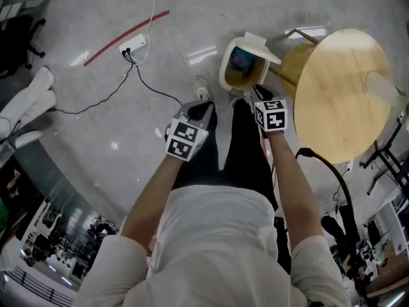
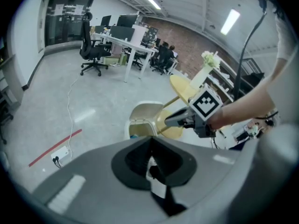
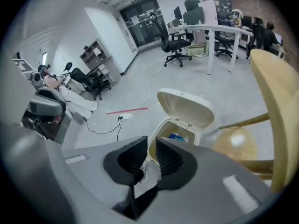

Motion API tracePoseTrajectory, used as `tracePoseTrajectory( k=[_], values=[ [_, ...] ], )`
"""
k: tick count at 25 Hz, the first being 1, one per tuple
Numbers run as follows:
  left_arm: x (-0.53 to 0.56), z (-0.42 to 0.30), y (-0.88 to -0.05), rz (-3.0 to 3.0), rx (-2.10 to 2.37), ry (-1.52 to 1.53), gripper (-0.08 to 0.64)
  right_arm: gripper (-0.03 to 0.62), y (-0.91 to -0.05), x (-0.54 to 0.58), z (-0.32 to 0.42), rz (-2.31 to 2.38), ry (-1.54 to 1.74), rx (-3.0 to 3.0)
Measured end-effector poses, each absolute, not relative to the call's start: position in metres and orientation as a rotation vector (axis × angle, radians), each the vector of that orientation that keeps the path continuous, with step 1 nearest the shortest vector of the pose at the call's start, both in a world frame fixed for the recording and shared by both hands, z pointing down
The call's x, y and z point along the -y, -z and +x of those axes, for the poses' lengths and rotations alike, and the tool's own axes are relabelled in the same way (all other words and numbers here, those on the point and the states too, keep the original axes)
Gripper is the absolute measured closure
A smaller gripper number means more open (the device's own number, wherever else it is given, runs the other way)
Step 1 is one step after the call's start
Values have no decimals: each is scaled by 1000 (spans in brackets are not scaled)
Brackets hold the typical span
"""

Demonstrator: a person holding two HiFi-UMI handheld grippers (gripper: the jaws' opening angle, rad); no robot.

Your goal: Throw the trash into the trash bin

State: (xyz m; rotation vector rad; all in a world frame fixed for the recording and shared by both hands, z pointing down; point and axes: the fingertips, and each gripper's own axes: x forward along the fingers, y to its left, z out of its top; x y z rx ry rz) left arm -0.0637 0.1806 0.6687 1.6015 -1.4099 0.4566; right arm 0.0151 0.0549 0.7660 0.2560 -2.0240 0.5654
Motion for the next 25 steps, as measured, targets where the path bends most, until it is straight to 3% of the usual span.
tracePoseTrajectory(
  k=[12, 25],
  values=[
    [-177, -59, -602, 1665, 1402, -468, 554, 582, -675, -60, 27, 288, -592, 2083],
    [-172, -50, -533, 1778, 1397, -475, 554, 589, -571, -71, 37, 251, -583, 2208]
  ],
)
